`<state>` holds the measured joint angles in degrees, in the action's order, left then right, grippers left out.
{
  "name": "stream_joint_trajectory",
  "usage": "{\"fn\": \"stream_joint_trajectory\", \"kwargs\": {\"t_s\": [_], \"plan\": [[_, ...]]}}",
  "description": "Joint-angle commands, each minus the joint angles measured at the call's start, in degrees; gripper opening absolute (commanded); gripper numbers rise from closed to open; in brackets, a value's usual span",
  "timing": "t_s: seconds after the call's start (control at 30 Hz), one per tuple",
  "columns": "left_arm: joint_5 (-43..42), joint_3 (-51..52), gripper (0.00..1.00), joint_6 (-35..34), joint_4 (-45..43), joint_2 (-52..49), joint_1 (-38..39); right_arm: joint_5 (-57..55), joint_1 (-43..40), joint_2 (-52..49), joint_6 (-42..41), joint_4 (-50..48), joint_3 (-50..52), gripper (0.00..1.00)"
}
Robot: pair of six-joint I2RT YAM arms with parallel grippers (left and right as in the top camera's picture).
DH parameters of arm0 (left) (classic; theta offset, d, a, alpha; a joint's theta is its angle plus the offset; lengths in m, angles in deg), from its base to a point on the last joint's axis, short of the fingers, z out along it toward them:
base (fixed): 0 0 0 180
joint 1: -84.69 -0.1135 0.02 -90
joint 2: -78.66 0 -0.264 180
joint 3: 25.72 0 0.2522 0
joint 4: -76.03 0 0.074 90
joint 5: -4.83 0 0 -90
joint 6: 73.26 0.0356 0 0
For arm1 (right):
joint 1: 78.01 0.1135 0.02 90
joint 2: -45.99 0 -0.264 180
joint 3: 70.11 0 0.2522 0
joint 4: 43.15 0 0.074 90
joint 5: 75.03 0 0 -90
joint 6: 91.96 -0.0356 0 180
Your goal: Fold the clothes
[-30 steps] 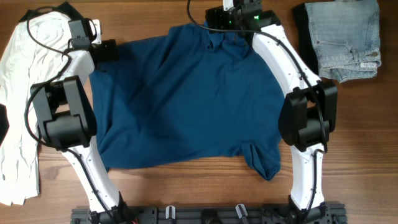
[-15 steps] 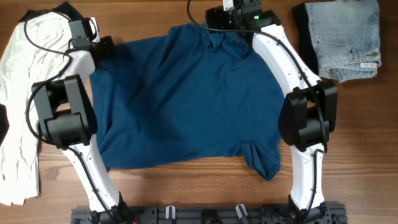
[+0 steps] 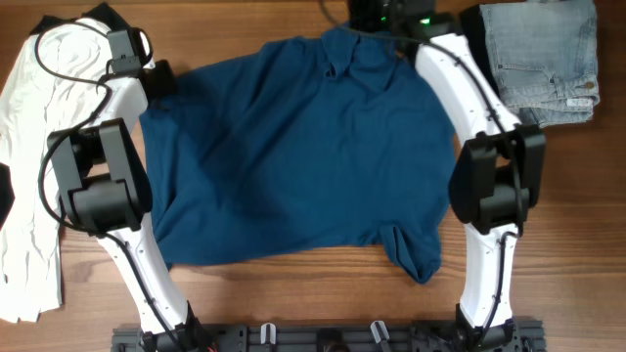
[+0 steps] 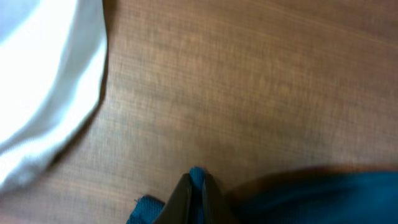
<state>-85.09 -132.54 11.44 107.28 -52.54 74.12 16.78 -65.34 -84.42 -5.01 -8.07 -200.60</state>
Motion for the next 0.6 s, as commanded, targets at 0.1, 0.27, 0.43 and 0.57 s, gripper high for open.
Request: {"fn": "stream_joint_trajectory", "kwargs": {"t_s": [0.1,0.27,0.43,0.57], "plan": [[-0.5,0.8,0.04,-1.2,8.5,9.7,0.9,6.2,-2.5,-3.1,-1.4,-1.0,-0.5,0.92],[-0.5,0.8,0.04,-1.2,13.1,12.3,2.3,9.4,-2.3,-4.0,2.8,4.3,-2.5,0.9],[-0.5,0.8,0.04,-1.2,14.7,12.3,2.6,8.3,-2.3,-6.4,4.6,5.1,-3.1,0.89],[-0.5,0.8,0.04,-1.2,15.2,12.3,2.6,8.3,-2.3,-9.7,4.5,4.0,-3.1,0.88]]}}
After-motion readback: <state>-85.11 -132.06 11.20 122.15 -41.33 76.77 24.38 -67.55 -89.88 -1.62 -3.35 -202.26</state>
